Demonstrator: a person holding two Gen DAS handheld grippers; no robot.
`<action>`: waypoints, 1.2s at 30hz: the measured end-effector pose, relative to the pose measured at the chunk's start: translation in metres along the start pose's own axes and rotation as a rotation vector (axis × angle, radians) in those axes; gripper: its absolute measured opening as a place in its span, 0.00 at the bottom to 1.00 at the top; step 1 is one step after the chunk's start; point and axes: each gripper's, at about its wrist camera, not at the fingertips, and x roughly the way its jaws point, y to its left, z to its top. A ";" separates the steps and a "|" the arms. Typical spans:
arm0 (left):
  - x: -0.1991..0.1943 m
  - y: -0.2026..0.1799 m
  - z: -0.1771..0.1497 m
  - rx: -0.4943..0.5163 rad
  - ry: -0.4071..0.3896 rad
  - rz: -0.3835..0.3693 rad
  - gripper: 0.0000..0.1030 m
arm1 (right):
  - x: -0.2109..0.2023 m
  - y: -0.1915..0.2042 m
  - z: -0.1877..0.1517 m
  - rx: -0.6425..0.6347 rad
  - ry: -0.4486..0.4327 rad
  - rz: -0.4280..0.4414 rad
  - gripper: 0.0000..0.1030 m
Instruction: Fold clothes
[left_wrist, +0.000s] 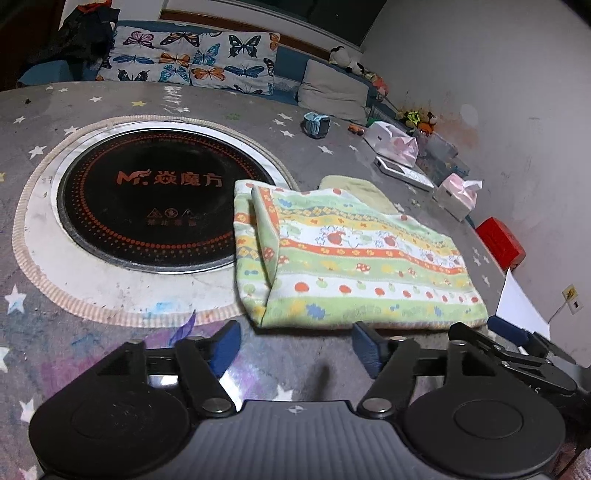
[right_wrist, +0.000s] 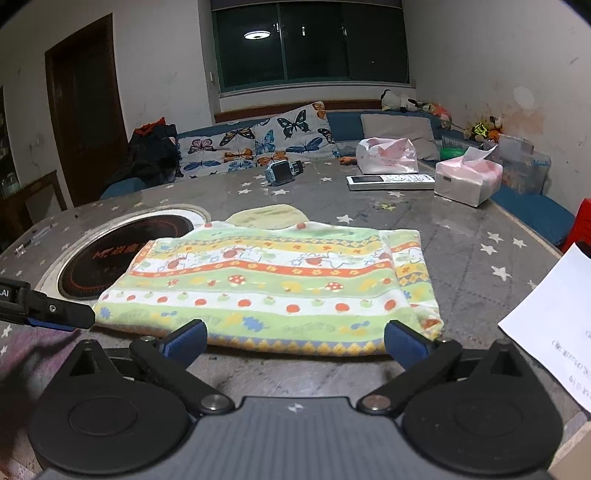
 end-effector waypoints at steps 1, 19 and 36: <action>0.000 0.000 -0.001 0.006 0.002 0.006 0.74 | -0.001 0.002 -0.001 -0.007 0.000 0.000 1.00; -0.014 -0.004 -0.014 0.070 -0.018 0.072 1.00 | -0.007 0.028 -0.012 -0.059 0.026 -0.054 1.00; -0.022 -0.008 -0.025 0.108 -0.054 0.112 1.00 | -0.008 0.036 -0.018 -0.005 0.062 -0.090 1.00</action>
